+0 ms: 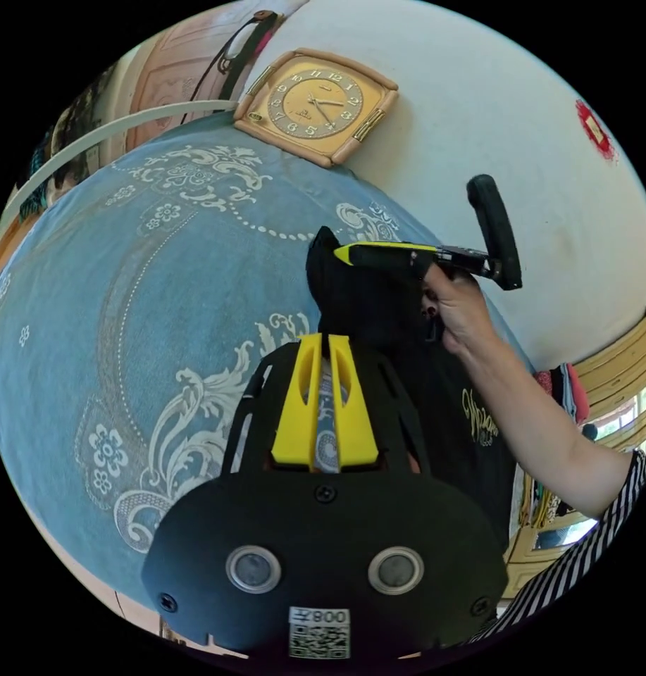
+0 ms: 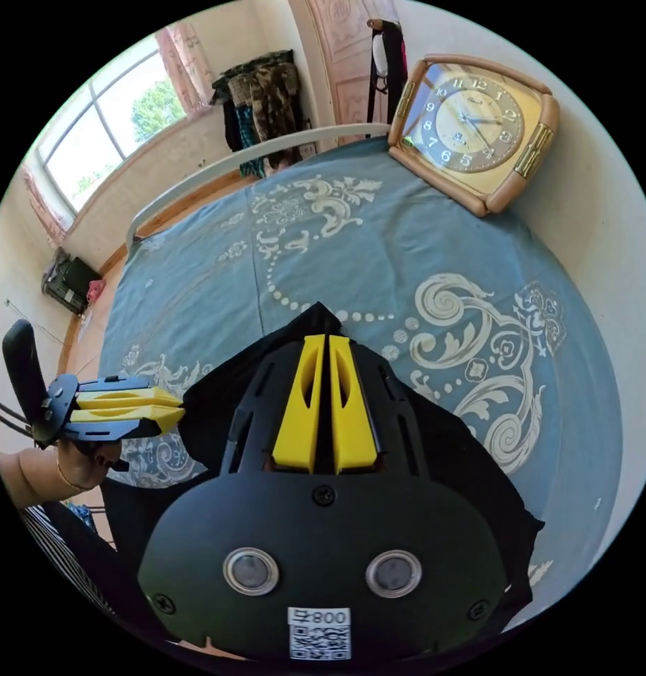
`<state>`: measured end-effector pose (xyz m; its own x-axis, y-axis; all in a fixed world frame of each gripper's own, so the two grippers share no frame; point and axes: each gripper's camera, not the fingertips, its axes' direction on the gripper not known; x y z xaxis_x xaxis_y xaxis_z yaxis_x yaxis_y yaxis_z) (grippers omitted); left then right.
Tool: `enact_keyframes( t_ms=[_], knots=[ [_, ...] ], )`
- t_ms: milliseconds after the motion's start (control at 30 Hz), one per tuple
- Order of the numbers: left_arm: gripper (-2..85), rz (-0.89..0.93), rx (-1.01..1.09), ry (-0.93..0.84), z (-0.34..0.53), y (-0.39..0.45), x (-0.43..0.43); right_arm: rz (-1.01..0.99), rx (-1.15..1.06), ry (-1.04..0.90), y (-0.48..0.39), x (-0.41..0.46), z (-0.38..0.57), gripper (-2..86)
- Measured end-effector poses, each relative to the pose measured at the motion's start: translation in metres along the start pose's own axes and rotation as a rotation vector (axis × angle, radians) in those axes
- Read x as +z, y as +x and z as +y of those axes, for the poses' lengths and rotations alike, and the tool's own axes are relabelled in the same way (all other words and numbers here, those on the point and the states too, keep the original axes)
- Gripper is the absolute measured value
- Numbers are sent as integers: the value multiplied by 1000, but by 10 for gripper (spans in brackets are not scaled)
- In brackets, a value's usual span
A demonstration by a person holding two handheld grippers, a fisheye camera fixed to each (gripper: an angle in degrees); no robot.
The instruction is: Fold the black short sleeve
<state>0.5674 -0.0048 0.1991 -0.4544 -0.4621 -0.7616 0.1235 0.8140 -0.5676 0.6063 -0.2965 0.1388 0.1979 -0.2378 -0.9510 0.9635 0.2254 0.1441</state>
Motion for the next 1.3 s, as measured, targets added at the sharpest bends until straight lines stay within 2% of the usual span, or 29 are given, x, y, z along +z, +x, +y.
enact_keyframes(
  t_ms=[100, 167, 233, 300, 433, 567, 767, 867, 933, 1033, 1133, 1233, 1300],
  knots=[
    [18, -45, 88, 108, 18, 20, -8, -70, -28, 210, -5, -23, 25, 20],
    [18, -83, 117, 117, 30, 30, 1, -138, -28, 226, 0, -22, 36, 24],
    [19, -127, 112, 74, 40, 32, 23, -171, -11, 135, 6, -8, 41, 31],
    [21, -94, 80, 13, 47, 26, 50, -157, 52, 68, 13, 1, 54, 40],
    [21, -67, 53, 48, 60, 24, 65, -135, 121, 205, 24, -30, 93, 54],
    [17, -89, 30, 111, 84, 26, 76, -214, 173, 320, 34, -69, 168, 17],
    [4, -120, 164, 62, 96, 55, 146, -223, 76, 61, -6, -30, 239, 2],
    [2, -199, 159, -98, 89, 49, 213, -210, 104, -9, -6, -6, 264, 1],
    [2, -159, 122, -97, 93, 42, 231, -258, 129, 8, 0, -12, 283, 1],
    [2, -144, 119, -41, 113, 50, 239, -263, 163, 140, 6, -45, 337, 2],
    [4, -62, 181, 26, 142, 70, 252, -286, 271, 291, 18, -88, 427, 4],
    [8, 84, 302, 67, 169, 106, 281, -202, 485, 411, 33, -132, 544, 9],
    [16, 229, 434, 45, 185, 148, 321, -86, 713, 502, 44, -168, 645, 20]
  ],
)
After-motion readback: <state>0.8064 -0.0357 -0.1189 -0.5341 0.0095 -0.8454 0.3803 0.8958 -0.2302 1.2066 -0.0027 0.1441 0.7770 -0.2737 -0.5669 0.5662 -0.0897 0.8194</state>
